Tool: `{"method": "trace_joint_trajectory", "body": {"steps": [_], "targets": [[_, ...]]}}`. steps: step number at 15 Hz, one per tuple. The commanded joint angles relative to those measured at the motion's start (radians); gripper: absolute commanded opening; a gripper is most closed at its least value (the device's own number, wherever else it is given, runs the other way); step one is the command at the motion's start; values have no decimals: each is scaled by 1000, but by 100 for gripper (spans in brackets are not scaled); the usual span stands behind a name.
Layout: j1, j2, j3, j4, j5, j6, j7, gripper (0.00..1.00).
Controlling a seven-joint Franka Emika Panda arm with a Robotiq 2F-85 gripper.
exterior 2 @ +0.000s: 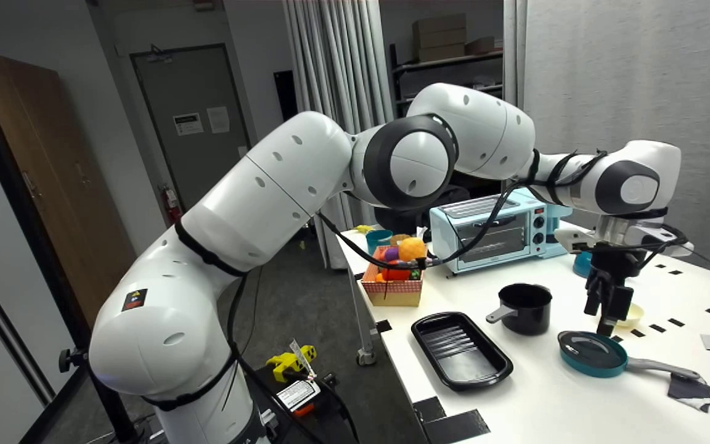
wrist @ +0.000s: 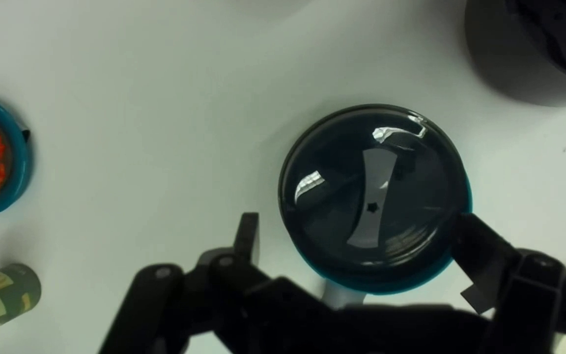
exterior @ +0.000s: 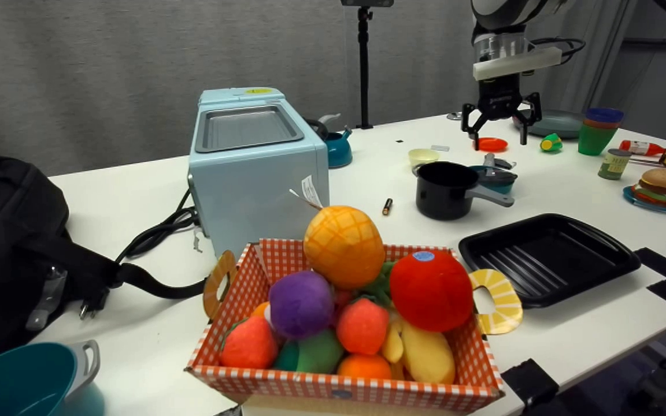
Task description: Take the lid on the pan and put it on the pot
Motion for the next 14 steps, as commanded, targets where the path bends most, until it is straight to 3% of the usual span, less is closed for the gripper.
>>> {"method": "trace_joint_trajectory", "body": {"steps": [1,9,11,14], "targets": [[0,58,-1,58,14,6,13,100],[-7,124,0,116,19,-18,29,98],[-12,140,0,136,20,-28,36,75],[-20,159,2,161,21,-37,45,55]]}}
